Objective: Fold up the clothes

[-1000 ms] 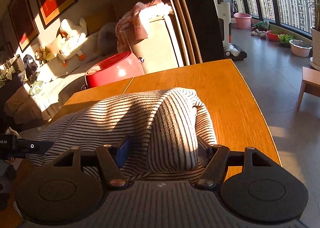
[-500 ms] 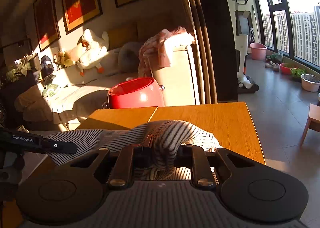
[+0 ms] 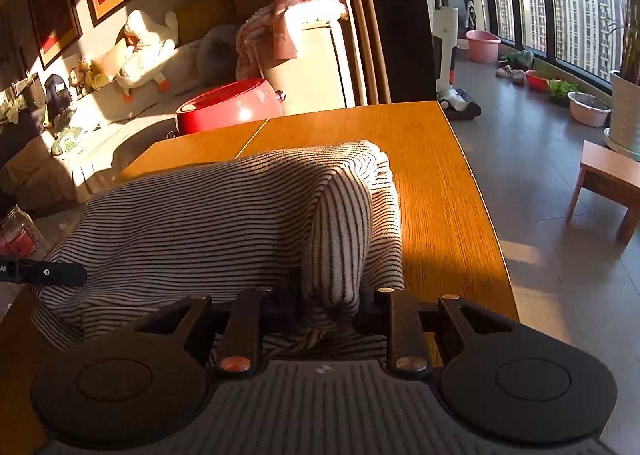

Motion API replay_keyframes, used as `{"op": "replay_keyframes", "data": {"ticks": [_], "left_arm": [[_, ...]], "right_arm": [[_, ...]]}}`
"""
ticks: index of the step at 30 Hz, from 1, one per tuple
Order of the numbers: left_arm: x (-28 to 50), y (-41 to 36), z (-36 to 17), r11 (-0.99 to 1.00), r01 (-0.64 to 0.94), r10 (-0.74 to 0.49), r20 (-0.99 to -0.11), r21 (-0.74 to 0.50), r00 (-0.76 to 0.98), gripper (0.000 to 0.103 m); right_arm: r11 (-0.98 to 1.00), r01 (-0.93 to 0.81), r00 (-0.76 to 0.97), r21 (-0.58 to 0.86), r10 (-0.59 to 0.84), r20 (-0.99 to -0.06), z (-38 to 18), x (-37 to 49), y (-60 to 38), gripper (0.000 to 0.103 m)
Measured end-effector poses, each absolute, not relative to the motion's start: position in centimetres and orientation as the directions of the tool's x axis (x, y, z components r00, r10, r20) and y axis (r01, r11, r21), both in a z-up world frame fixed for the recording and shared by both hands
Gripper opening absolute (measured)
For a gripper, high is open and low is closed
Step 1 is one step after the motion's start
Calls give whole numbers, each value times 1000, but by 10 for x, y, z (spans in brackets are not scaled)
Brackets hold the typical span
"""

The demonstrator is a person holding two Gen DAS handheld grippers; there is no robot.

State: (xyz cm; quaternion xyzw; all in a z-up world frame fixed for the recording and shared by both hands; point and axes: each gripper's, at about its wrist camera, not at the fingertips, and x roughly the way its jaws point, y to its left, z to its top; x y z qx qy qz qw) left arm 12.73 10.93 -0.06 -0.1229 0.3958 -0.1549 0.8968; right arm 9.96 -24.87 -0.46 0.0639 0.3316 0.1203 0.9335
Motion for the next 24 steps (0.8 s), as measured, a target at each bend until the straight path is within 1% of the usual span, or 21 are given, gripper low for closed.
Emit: {"op": "replay_keyframes", "data": {"ticks": [1, 2, 3, 5, 7, 9, 10, 11, 13, 14, 15, 17, 20, 23, 24], "left_arm": [[125, 111, 6, 926, 183, -365, -665, -329, 651, 52], [124, 113, 12, 929, 184, -358, -655, -321, 665, 52], [121, 114, 19, 928, 186, -359, -643, -322, 676, 54], [112, 112, 31, 913, 214, -392, -607, -346, 691, 60], [103, 103, 39, 892, 261, -441, -582, -370, 683, 70], [101, 90, 37, 859, 316, -506, -582, -402, 636, 74], [102, 84, 31, 840, 326, -539, -592, -434, 599, 75], [103, 77, 25, 819, 332, -571, -602, -469, 558, 76], [109, 69, 5, 805, 309, -591, -635, -507, 497, 78], [113, 68, -3, 810, 294, -584, -651, -507, 485, 78], [115, 69, -8, 810, 292, -583, -649, -508, 489, 77], [123, 78, -9, 802, 279, -592, -636, -529, 496, 76], [134, 92, -8, 817, 246, -564, -636, -521, 527, 74], [147, 102, -10, 851, 217, -504, -629, -478, 592, 75], [151, 103, -10, 855, 209, -494, -623, -475, 606, 77]], "right_arm": [[964, -191, 751, 186, 266, -604, -1, 96, -251, 28], [967, -192, 752, 170, 256, -608, 3, 93, -253, 36], [972, -181, 759, 151, 235, -607, 6, 89, -257, 40], [980, -144, 793, 138, 198, -576, 17, 83, -267, 58], [982, -117, 837, 145, 176, -518, 32, 81, -274, 63], [981, -123, 865, 147, 178, -468, 45, 85, -275, 63], [979, -143, 867, 148, 196, -458, 48, 88, -270, 62], [975, -163, 867, 149, 214, -450, 50, 92, -266, 53], [967, -197, 839, 159, 250, -483, 40, 105, -255, 39], [963, -213, 824, 165, 268, -500, 36, 111, -249, 39], [959, -228, 809, 169, 284, -516, 31, 116, -244, 39], [963, -228, 799, 143, 269, -539, 15, 113, -240, 40], [968, -229, 783, 104, 247, -571, -8, 107, -233, 40], [951, -276, 753, 137, 303, -584, -5, 78, -228, 40], [944, -296, 742, 145, 323, -587, -5, 67, -225, 40]]}}
